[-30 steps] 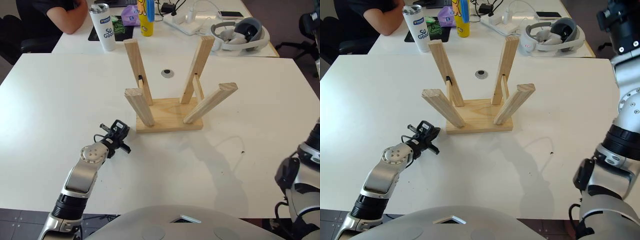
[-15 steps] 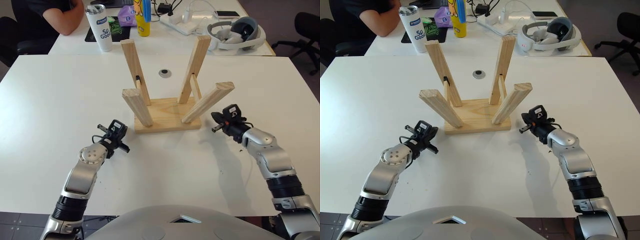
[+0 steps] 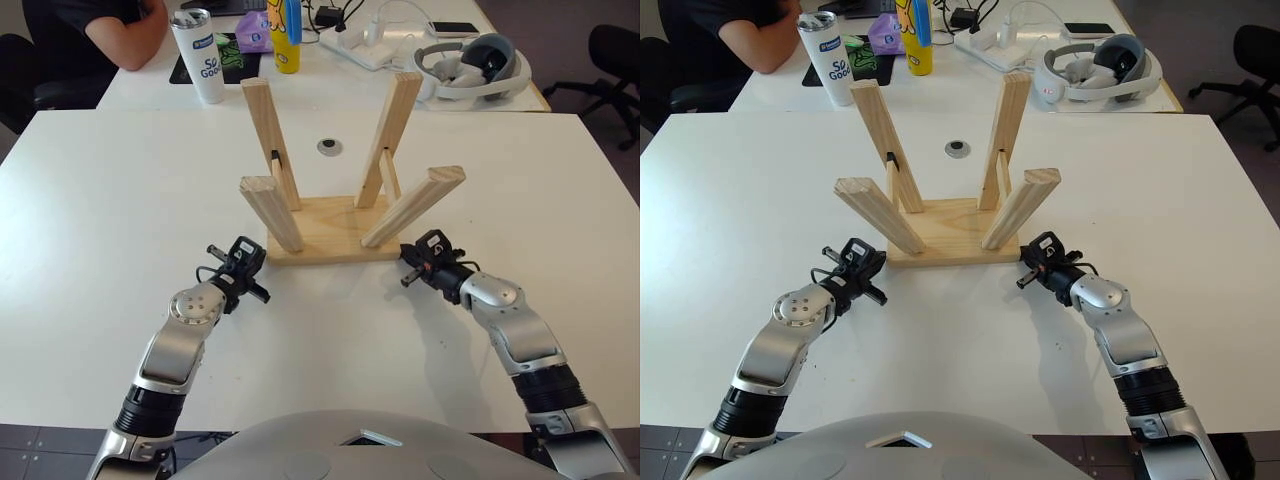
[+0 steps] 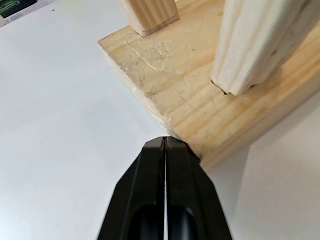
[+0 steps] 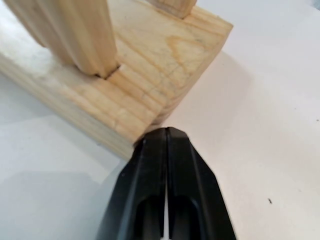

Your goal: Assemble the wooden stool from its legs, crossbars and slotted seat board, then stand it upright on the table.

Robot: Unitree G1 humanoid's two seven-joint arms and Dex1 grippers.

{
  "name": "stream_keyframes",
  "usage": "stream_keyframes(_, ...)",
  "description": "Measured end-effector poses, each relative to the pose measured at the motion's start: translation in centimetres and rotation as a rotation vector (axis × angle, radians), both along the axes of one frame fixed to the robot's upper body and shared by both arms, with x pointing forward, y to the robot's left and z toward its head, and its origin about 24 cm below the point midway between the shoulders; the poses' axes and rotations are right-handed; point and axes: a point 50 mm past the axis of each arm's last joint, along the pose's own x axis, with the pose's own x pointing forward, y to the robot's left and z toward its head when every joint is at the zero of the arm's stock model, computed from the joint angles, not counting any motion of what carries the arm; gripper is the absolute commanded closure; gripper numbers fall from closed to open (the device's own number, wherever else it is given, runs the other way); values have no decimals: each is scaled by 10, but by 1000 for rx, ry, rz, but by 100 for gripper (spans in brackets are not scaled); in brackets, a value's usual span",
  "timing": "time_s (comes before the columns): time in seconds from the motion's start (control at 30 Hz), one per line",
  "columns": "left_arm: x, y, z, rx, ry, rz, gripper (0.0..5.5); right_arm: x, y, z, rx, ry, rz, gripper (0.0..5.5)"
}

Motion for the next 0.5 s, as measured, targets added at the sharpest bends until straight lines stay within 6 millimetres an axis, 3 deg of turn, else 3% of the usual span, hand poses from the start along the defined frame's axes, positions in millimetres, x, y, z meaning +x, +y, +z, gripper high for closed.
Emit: stream_keyframes(0.5,-20,1,3,-18,58,9,549,-21,5,7,10,48,11,550)
